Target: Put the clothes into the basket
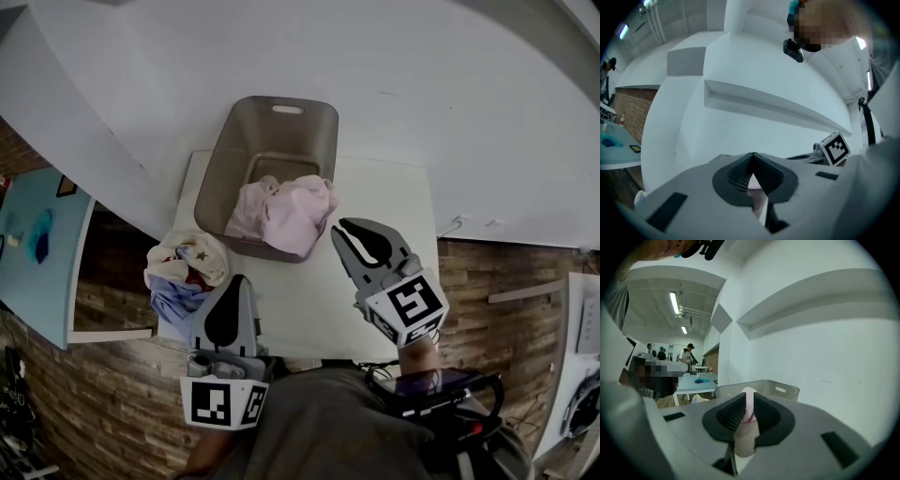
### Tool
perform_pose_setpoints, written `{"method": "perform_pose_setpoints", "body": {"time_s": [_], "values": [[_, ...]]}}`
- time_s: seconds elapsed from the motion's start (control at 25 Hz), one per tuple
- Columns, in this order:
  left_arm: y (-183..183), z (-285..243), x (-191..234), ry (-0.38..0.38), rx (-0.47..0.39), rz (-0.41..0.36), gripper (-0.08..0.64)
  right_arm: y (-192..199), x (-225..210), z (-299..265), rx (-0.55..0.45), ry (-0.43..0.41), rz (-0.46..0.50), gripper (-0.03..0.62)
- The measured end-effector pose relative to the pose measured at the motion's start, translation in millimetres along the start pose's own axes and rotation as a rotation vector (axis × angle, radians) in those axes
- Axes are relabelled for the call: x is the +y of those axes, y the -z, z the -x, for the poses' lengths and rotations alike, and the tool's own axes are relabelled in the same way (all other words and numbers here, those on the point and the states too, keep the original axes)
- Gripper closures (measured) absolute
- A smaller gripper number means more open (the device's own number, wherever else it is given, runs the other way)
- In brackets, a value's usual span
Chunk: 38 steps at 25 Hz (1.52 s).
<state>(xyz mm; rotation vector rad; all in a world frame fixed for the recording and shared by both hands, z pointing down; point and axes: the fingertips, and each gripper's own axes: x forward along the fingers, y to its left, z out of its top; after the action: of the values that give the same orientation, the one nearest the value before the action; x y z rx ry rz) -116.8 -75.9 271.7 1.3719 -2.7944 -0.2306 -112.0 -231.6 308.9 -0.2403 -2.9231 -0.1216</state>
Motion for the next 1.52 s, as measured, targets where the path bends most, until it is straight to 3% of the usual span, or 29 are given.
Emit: {"method": "perform_pose_setpoints", "body": {"time_s": [0.2, 0.44, 0.64, 1.08, 1.32, 1.52], "values": [[-3.9, -2.4, -9.1, -0.011, 0.001, -0.025, 0.552, 3.4, 25.3, 7.4, -0.073, -0.049, -0.080, 0.569], [-9.2, -5.0, -9.5, -0.059, -0.005, -0.078, 0.552, -6.6, 59.3, 3.7, -0.160, -0.178, -0.052, 0.575], [-12.7, -4.7, -11.8, -0.098, -0.007, -0.106, 0.552, -7.1, 71.8, 2.4, -0.161, -0.245, -0.082, 0.574], [-26.9, 39.6, 24.6, -0.323, -0.038, -0.143, 0.552, -13.4, 117.2, -25.4, -0.136, -0.446, -0.062, 0.574], [-20.6, 75.9, 54.8, -0.454, -0.033, -0.113, 0.552, -9.9, 155.2, -44.2, -0.123, -0.544, -0.039, 0.574], [-11.5, 95.6, 83.3, -0.507, -0.029, -0.081, 0.552, -0.8, 179.9, -65.5, -0.085, -0.570, -0.033, 0.574]]}}
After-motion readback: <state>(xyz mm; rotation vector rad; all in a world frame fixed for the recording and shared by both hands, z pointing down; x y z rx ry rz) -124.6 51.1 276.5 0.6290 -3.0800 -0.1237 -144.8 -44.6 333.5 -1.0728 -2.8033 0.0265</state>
